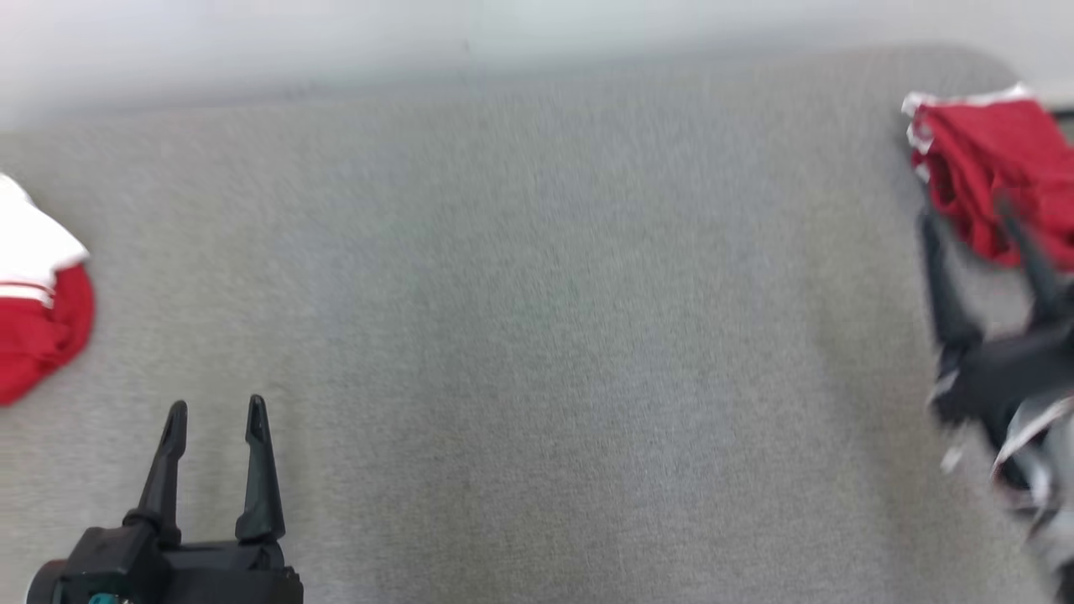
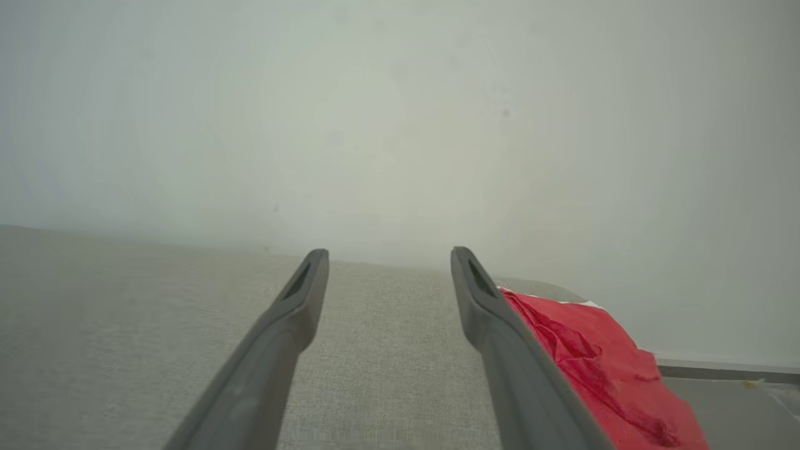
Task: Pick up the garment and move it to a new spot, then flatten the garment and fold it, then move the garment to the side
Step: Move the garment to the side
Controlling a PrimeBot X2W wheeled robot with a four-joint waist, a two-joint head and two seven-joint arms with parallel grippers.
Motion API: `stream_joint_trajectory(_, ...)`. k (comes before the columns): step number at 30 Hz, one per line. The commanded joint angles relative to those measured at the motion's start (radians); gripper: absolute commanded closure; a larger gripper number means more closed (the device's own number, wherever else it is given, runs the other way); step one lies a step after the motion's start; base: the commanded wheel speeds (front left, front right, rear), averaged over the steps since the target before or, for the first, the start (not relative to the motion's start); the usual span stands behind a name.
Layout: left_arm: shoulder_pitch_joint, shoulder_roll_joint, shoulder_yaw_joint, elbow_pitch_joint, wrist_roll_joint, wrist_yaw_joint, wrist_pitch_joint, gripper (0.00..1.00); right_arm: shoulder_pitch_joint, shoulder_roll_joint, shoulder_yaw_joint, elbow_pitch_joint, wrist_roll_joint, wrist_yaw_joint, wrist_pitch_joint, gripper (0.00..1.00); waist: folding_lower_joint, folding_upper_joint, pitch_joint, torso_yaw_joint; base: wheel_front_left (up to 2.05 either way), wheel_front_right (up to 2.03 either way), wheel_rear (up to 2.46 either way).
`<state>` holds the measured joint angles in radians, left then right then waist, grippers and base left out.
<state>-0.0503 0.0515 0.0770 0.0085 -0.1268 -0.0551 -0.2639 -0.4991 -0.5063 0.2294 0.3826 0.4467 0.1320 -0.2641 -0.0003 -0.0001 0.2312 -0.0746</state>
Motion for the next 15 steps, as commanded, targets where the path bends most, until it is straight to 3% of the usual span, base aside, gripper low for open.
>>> stream_joint_trajectory(1,0.023,-0.001,0.005,0.010,-0.010,-0.005,-0.001,0.00,0.055,0.028,-0.024,-0.022,-0.009,-0.003,0.000,0.00,0.0003,0.0001,-0.091,0.032,0.00,0.00,0.00)
stream_joint_trajectory(9,0.049,-0.001,0.018,0.042,-0.017,-0.010,-0.001,0.00,0.300,0.163,-0.078,-0.143,-0.048,-0.003,0.000,0.00,0.0003,0.0001,-0.146,0.033,0.00,0.00,0.00)
stream_joint_trajectory(15,0.061,-0.001,0.011,0.070,-0.019,-0.013,-0.001,0.00,0.400,0.234,-0.095,-0.196,-0.043,-0.003,0.000,0.00,0.0003,0.0001,-0.169,0.034,0.00,0.00,0.00)
